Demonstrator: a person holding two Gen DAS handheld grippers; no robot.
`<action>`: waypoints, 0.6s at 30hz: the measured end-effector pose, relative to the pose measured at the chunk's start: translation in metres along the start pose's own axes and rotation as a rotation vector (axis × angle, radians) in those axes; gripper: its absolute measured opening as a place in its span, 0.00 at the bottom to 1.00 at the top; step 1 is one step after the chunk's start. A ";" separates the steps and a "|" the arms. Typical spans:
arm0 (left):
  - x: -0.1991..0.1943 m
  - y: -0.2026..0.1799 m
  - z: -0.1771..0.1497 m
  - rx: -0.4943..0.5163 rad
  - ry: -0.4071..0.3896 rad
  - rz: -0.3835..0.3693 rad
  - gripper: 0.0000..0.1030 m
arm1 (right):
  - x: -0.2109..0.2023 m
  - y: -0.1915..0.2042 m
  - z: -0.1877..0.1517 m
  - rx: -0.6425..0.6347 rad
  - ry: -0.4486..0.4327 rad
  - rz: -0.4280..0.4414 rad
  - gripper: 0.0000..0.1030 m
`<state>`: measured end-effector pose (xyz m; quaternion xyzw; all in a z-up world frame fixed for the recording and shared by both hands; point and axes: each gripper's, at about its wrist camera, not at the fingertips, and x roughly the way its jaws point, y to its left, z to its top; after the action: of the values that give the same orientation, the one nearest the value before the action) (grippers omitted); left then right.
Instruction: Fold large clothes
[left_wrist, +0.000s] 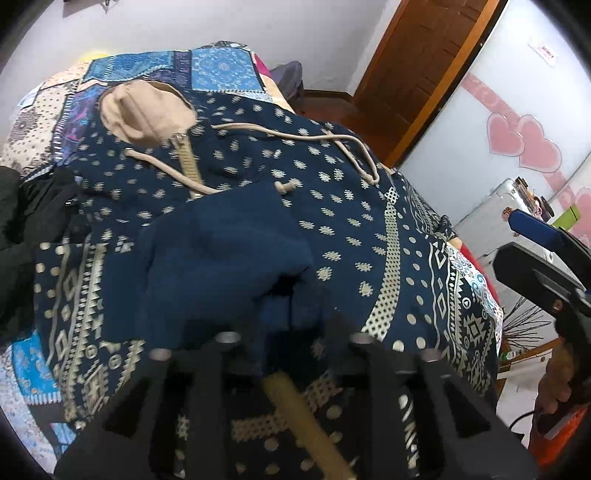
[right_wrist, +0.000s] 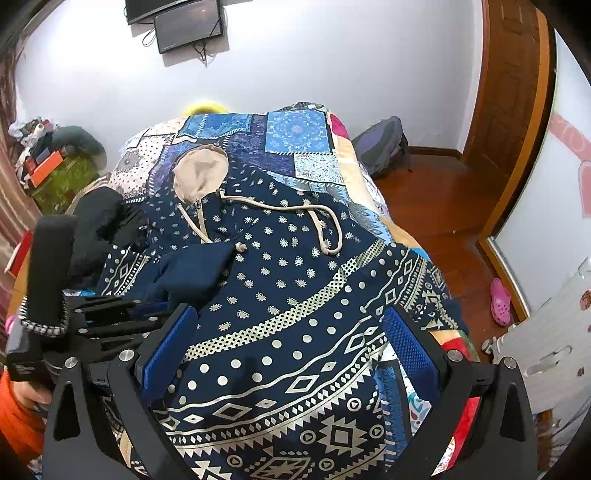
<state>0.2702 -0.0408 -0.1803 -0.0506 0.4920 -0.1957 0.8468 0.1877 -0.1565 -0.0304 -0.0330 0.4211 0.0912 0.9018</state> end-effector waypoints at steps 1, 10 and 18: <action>-0.008 0.003 -0.001 -0.007 -0.005 0.011 0.52 | -0.001 0.001 0.000 -0.007 -0.002 0.000 0.97; -0.102 0.062 -0.006 -0.060 -0.182 0.211 0.70 | 0.000 0.043 0.018 -0.130 -0.023 0.053 0.97; -0.155 0.136 -0.028 -0.192 -0.268 0.380 0.72 | 0.036 0.100 0.029 -0.292 0.069 0.139 0.97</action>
<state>0.2165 0.1461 -0.1063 -0.0630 0.3923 0.0229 0.9174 0.2133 -0.0491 -0.0374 -0.1379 0.4352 0.2123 0.8640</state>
